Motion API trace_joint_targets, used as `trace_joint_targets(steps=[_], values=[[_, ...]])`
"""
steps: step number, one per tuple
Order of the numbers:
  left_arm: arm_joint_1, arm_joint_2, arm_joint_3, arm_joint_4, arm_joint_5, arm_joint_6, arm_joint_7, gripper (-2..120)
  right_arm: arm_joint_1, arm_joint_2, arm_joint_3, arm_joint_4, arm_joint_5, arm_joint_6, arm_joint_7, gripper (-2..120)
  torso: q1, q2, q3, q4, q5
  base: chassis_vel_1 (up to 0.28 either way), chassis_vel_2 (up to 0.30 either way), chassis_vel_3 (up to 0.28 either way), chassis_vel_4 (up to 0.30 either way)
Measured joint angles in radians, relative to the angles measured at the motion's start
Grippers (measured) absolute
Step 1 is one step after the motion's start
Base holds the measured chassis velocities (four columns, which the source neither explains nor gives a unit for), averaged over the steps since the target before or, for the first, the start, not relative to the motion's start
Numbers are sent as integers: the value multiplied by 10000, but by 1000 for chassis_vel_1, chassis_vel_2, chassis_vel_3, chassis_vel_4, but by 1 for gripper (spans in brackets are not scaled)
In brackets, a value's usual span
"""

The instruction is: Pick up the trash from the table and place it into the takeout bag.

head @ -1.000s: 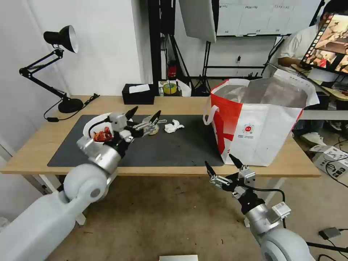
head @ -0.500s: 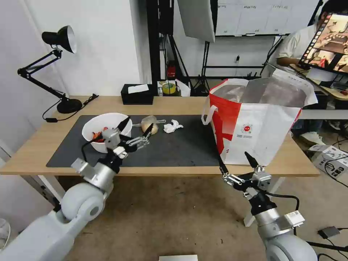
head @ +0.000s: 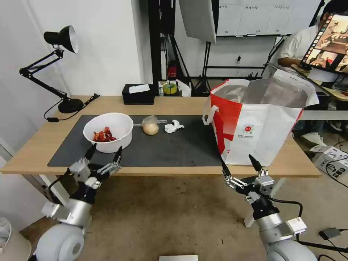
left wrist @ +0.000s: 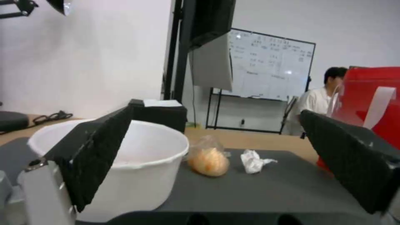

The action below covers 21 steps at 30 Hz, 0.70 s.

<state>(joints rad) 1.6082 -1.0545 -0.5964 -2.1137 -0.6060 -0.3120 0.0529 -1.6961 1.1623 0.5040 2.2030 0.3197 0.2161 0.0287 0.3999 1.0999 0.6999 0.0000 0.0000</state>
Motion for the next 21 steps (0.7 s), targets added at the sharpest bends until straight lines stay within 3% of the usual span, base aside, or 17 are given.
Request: trace_joint_targets(steps=[21], values=[[747, -444, -213, 88, 588, 448, -88, 100, -630, -27, 198, -217, -137, -99, 319, 100, 1, 1, 1, 0, 0, 0, 0, 0, 0]])
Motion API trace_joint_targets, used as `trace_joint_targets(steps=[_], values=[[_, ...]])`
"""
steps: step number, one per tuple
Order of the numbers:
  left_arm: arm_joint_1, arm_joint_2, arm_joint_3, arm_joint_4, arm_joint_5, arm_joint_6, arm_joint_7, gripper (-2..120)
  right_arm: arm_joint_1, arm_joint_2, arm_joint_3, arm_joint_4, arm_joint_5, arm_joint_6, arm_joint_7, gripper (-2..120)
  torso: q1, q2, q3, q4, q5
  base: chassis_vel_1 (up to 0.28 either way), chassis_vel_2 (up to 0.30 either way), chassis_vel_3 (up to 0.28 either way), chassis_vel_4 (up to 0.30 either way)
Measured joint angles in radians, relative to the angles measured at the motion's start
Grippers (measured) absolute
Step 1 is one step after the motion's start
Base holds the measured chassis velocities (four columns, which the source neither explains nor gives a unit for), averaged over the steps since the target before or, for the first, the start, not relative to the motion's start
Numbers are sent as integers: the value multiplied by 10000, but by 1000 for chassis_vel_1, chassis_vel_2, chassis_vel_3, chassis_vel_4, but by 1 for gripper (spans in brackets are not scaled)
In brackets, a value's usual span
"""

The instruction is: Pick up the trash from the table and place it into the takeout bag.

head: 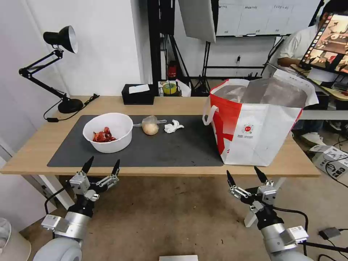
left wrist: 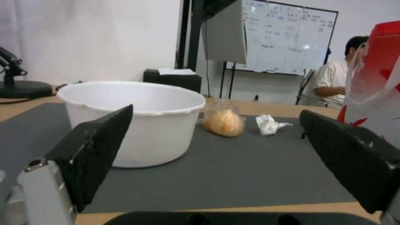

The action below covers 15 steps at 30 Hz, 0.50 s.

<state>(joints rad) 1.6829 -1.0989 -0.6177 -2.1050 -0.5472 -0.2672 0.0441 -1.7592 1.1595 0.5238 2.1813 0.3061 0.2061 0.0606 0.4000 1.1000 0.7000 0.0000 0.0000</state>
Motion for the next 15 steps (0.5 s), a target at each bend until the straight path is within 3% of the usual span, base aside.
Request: trace_joint_targets(steps=[15], values=[[50, -8, -35, -1, 25, -18, 11, 100, -1, -56, -52, -29, -17, 34, -43, 100, 0, 0, 0, 0, 0, 0, 0, 0, 0]])
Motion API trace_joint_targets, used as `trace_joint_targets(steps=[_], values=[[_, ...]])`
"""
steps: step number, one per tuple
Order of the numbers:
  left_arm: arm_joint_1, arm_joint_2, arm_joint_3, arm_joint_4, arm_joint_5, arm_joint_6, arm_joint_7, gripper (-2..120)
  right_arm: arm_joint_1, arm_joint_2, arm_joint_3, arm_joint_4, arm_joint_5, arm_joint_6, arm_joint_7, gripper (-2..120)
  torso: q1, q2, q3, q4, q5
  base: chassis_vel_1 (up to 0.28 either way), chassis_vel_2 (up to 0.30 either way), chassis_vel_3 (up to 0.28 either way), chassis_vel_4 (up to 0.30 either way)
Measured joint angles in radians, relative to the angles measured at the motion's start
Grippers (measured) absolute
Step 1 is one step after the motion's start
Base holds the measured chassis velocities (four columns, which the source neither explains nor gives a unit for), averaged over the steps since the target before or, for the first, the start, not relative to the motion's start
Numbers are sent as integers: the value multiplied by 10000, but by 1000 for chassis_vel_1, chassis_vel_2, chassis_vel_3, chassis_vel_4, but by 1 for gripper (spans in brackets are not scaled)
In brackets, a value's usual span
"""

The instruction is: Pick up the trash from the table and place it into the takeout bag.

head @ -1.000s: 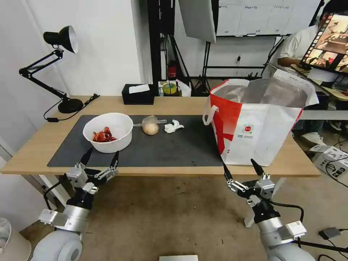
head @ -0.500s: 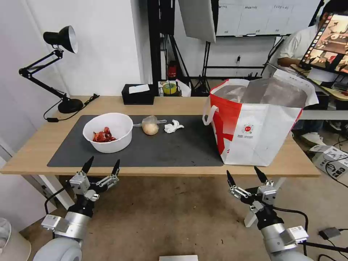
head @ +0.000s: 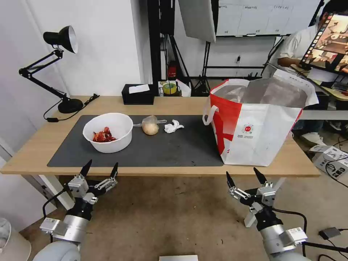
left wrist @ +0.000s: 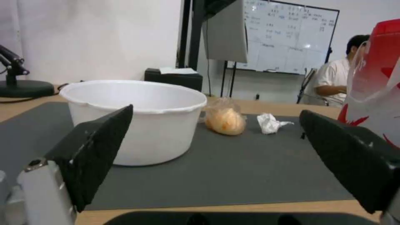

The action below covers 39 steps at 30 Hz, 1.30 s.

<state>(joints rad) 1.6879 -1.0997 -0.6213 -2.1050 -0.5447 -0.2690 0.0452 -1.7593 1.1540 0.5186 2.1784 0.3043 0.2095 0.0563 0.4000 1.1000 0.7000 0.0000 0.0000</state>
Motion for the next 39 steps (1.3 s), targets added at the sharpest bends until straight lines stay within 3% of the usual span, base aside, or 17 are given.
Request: trace_joint_targets(steps=[9, 16, 23, 24, 27, 29, 31, 39], values=[[-12, 38, -27, 13, -9, -27, 4, 100, 789, -714, -702, 15, 397, -431, 111, 100, 0, 0, 0, 0, 1, 0, 0, 0, 0], [-118, 192, -107, 21, -111, -28, -2, 100, 3215, -2567, -1950, -124, 1831, -1574, 249, 100, 1, -1, 2, 1, 0, 0, 0, 0, 0], [-158, 199, -110, 64, -129, -9, 0, 100, 5744, -3632, -3591, -920, 3030, -2460, 431, 100, 2, -1, 2, -1, 1, 0, 0, 0, 0], [-158, 199, -110, 64, -129, -9, 0, 100, 5744, -3632, -3591, -920, 3030, -2460, 431, 100, 2, -1, 2, -1, 1, 0, 0, 0, 0], [-261, 217, -116, 83, -139, 22, -1, 100, 7898, -3718, -5171, -1817, 3576, -2932, 684, 100, 3, -1, 2, 2, 0, 0, 0, 0, 0], [-285, 238, -115, 102, -157, 38, -4, 100, 8482, -3653, -5645, -2094, 3751, -3067, 775, 100, 3, -1, 2, 0, 0, 0, 0, 0, 0], [-319, 289, -112, 143, -201, 100, -3, 100, 9751, -3357, -6735, -2741, 4159, -3391, 1030, 100, 2, -1, 2, 0, 0, 0, 0, 0, 0], [-450, 303, -25, 264, -244, 174, -10, 100, 12543, -2328, -8529, -4304, 5007, -4324, 1822, 100, 3, -1, 2, 2, -4, 0, 0, 0, 0]])
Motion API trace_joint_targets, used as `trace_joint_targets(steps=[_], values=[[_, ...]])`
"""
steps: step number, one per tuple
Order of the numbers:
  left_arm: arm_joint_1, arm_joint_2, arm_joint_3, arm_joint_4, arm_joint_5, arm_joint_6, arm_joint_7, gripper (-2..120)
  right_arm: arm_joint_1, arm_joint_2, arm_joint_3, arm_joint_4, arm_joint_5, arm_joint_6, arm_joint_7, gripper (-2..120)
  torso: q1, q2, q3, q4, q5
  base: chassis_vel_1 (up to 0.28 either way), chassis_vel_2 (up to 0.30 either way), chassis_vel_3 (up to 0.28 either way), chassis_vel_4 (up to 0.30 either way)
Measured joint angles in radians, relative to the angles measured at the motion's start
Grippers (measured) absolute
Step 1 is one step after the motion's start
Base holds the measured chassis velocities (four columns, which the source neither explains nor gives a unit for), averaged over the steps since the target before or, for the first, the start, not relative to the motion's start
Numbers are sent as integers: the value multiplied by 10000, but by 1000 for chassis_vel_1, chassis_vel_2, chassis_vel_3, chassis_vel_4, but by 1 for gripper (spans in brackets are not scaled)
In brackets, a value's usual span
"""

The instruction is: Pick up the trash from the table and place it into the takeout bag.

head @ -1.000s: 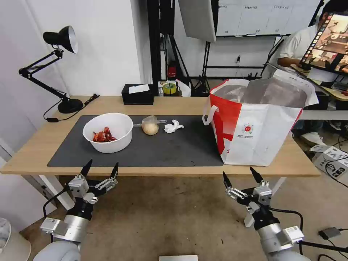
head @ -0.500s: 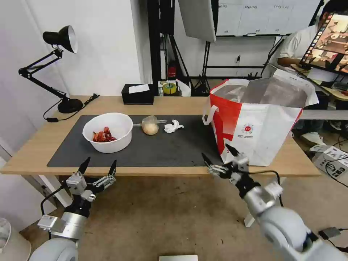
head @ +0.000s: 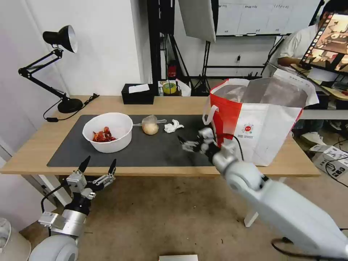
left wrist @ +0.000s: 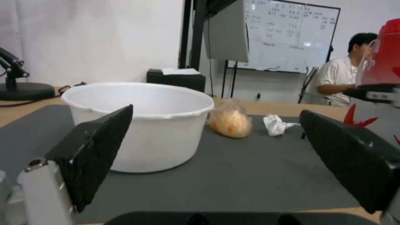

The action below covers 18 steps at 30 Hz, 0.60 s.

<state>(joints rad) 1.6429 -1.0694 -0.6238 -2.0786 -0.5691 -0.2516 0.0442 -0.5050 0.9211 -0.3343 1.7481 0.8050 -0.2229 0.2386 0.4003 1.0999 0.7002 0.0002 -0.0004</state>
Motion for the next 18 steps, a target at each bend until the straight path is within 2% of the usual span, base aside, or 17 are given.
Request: trace_joint_targets(steps=[1, 4, 5, 12, 18], values=[[0, 0, 0, 0, 0, 0, 0, 100, 0, 0, 0, 0, 0, 0, 0, 100, 0, 0, 0, 0, 0, 0, 0, 0, 0], [-89, 21, 91, 64, -8, 64, -1, 100, 1126, 847, -801, -1389, 265, -348, 302, 100, -1, -1, 0, -1, 2, 0, 0, 0, 0], [-89, 21, 91, 64, -8, 64, -1, 100, 1126, 847, -801, -1389, 265, -348, 302, 100, -1, -1, 0, -1, 2, 0, 0, 0, 0], [-302, 27, 132, 98, -108, 129, -31, 100, 2006, 2194, -1344, -3236, 409, -810, 740, 100, -2, -1, -1, 0, 2, 0, 0, 0, 0], [-327, 75, 132, 98, -147, 138, -43, 100, 2449, 2732, -1510, -4386, 350, -919, 816, 100, -1, -1, -1, -2, 2, 0, 0, 0, 0]])
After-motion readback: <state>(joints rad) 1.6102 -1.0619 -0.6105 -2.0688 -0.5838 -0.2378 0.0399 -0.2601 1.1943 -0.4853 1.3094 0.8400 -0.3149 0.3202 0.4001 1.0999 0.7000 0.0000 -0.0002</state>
